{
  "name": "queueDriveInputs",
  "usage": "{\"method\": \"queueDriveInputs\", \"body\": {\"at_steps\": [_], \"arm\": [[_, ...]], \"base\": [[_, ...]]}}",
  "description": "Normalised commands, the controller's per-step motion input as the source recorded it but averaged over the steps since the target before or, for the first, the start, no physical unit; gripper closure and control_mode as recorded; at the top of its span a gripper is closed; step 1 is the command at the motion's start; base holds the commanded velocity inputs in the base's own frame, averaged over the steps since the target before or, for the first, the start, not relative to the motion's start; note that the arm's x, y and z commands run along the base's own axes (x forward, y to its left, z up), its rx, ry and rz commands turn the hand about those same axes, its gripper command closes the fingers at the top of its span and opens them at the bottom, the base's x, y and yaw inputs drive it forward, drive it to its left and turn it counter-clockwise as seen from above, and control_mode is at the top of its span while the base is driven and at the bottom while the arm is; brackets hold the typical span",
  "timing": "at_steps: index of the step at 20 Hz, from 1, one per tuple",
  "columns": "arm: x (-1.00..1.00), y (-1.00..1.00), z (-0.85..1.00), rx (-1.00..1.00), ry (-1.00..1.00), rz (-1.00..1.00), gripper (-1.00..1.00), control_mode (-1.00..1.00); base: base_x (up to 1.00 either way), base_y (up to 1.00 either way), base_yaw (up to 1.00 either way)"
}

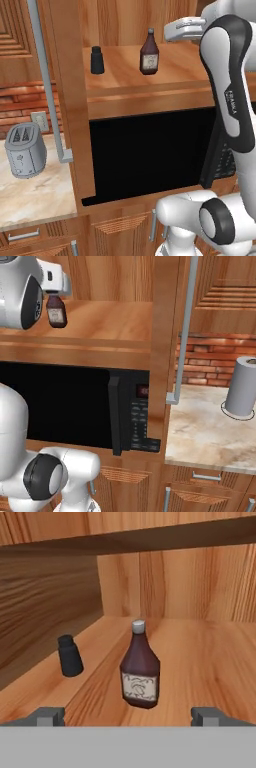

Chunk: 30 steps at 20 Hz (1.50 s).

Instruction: Collect the paprika, ketchup, and shaker from the cabinet and place them next to the stove.

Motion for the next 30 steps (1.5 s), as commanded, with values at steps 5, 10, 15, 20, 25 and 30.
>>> {"method": "queueDriveInputs", "body": {"at_steps": [5,10,15,20,25,30], "arm": [[0.16,0.0,-0.16,-0.03,-0.24,0.0,-1.0,-1.0],[0.09,0.0,-0.03,-0.01,-0.32,0.0,-1.0,-1.0],[0.06,0.0,-0.02,0.0,-0.21,0.0,-1.0,-1.0],[0.12,0.0,-0.09,0.0,-0.04,0.0,-1.0,-1.0],[0.13,0.0,-0.13,0.0,0.0,0.0,-1.0,-1.0],[0.1,0.04,0.0,0.01,0.03,0.0,-1.0,-1.0]], "base": [[0.0,0.0,0.0],[0.0,0.0,0.0],[0.0,0.0,0.0],[0.0,0.0,0.0],[0.0,0.0,0.0],[0.0,0.0,0.0]]}}
